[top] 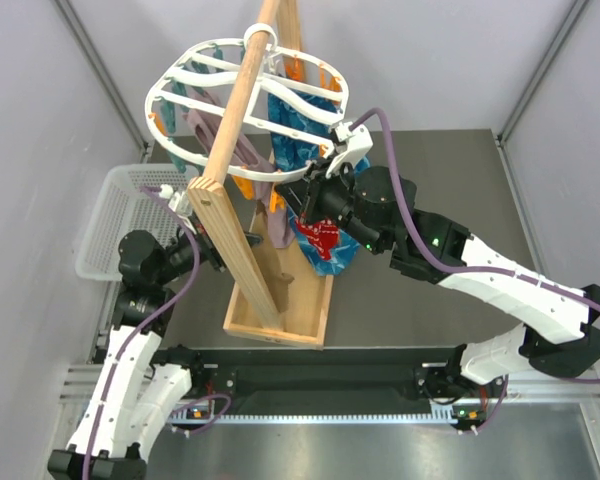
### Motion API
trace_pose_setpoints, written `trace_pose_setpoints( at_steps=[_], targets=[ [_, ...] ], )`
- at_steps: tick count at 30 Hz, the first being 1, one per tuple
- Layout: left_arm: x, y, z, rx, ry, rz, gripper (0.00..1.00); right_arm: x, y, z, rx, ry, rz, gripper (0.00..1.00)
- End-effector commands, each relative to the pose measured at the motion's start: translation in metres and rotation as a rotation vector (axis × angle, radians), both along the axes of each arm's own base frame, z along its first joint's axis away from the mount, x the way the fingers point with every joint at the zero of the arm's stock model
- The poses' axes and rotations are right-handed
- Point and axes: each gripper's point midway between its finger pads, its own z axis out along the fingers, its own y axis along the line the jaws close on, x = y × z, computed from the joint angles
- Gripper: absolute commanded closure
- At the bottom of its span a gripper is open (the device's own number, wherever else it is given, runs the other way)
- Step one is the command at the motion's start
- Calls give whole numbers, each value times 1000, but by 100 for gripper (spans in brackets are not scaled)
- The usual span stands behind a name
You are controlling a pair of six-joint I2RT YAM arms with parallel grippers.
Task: Clip the socks to the hanger
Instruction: Clamp the sock onto the hanger.
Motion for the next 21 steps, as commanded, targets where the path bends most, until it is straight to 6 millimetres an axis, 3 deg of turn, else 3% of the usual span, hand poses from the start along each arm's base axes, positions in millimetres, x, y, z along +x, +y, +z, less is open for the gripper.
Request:
trace_pose_setpoints(
  at_steps=[1,10,21],
  targets=[
    [-16,-15,28,-2,-127,-94,100,19,-6,-39,-126,32,-55,100],
    [-22,-37,27,32,-163,-140,100,22,-2,-41,-140,31,-59,100],
    [-23,-31,37,24,-208,-79,100,25,-6,-48,-168,30,-79,100]
  ],
)
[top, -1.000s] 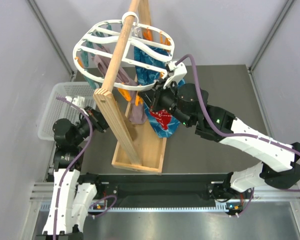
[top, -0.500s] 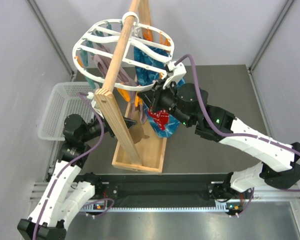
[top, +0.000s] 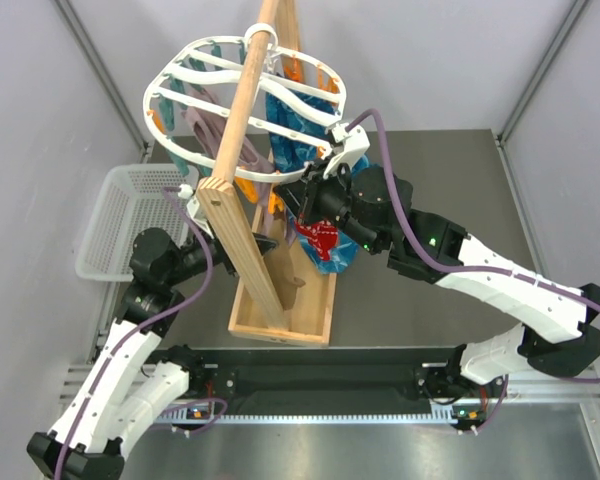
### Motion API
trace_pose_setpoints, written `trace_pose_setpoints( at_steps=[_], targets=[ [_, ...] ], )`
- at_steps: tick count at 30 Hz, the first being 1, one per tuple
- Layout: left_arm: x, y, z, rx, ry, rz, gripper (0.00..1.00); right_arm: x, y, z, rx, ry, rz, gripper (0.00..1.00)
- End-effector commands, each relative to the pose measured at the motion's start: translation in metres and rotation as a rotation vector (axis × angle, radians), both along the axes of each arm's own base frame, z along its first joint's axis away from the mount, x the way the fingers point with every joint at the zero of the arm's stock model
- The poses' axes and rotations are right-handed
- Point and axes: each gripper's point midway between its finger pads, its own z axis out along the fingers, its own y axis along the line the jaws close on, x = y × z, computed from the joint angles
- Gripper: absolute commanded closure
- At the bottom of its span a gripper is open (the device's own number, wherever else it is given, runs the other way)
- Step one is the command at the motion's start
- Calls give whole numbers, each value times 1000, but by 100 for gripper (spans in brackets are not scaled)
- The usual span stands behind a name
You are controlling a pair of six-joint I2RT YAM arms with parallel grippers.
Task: Clip the socks to the hanger
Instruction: Clamp the sock onto the hanger.
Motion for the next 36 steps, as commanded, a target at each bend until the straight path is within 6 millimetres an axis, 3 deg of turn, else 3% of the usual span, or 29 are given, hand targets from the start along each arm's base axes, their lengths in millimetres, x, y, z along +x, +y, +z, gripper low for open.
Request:
trace_pose_setpoints(
  at_steps=[1,36],
  targets=[
    [-5,7,34,-43,-121,50,100,24,-11,-42,-156,24,-85,100],
    [-33,2,63,-155,-171,-69,100,23,-2,-47,-131,39,-64,100]
  ],
)
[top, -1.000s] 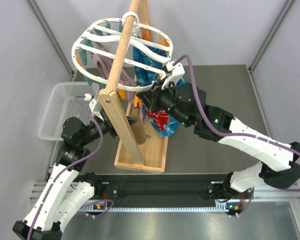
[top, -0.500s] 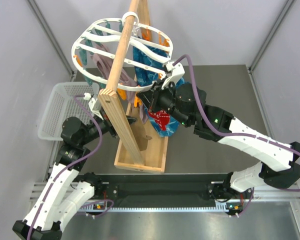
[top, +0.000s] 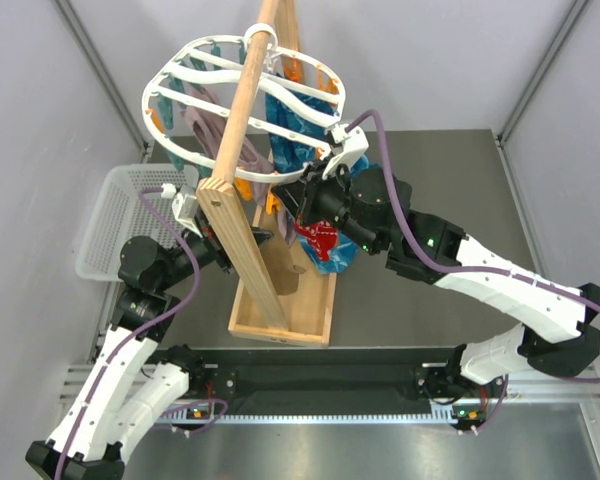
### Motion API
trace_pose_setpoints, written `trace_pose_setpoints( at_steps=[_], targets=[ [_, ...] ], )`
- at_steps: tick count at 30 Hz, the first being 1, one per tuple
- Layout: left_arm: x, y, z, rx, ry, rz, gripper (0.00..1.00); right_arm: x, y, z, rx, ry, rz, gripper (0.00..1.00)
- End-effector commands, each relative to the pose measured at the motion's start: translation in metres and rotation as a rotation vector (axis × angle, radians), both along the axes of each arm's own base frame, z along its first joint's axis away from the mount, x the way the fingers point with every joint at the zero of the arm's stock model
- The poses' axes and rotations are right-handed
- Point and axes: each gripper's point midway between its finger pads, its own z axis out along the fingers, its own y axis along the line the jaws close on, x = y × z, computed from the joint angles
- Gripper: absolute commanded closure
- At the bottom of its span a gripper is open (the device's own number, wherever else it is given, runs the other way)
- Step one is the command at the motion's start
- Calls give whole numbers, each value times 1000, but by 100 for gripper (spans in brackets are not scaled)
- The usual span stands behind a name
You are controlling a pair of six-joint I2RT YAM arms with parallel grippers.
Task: Clip the socks to the hanger
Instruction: Clamp the sock onto the hanger.
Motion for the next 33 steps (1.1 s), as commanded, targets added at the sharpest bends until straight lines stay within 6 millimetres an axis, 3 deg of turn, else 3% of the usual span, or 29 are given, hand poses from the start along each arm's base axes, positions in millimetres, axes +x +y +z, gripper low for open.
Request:
trace_pose_setpoints(
  at_steps=[1,20,25,33],
  targets=[
    [-29,-6,28,-55,-103,-120,100,23,-6,-47,-149,37,-71,100],
    [-36,-11,31,-58,-105,-185,100,24,-1,-48,-147,40,-65,99],
    [-34,-11,31,-60,-106,-176,100,23,-3,-48,-142,40,-65,88],
    [-28,-12,33,-56,-83,-167,100,20,-5,-47,-148,31,-55,81]
  ],
)
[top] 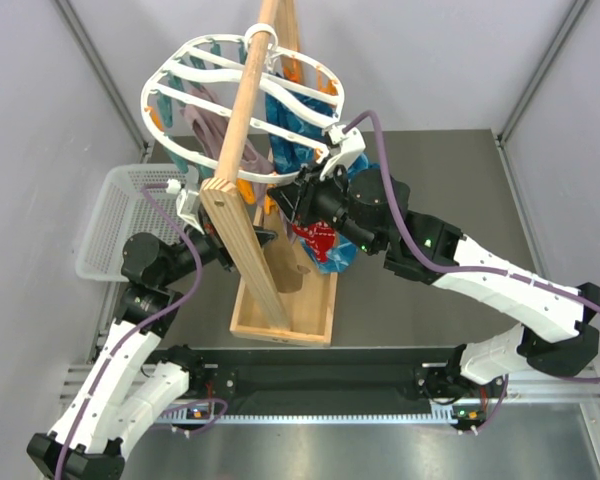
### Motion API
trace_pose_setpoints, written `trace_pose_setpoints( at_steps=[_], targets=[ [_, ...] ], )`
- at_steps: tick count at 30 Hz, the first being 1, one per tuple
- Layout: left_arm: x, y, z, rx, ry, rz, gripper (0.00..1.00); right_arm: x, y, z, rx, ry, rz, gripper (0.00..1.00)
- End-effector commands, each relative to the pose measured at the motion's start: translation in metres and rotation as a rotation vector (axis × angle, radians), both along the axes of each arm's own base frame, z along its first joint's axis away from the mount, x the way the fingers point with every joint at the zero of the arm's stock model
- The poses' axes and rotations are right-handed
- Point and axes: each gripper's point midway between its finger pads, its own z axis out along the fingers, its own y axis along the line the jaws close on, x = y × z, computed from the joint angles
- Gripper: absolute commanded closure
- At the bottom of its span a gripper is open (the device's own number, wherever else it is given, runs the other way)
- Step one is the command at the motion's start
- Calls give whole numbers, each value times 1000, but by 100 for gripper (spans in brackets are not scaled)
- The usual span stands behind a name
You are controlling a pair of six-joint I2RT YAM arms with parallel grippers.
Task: Clip the socks to the hanger
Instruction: Clamp the sock onto the hanger.
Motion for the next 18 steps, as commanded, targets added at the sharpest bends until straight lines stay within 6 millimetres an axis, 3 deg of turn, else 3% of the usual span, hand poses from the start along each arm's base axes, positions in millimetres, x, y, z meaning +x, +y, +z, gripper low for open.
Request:
trace_pose_setpoints(
  at_steps=[1,8,18],
  targets=[
    [-25,-4,29,-31,-103,-97,100,21,-11,-47,-161,27,-73,79],
    [-24,-3,29,-20,-108,-77,100,22,-14,-47,-163,24,-80,60],
    [-5,5,25,-15,-71,44,80,17,-21,-40,-147,21,-75,45]
  ],
)
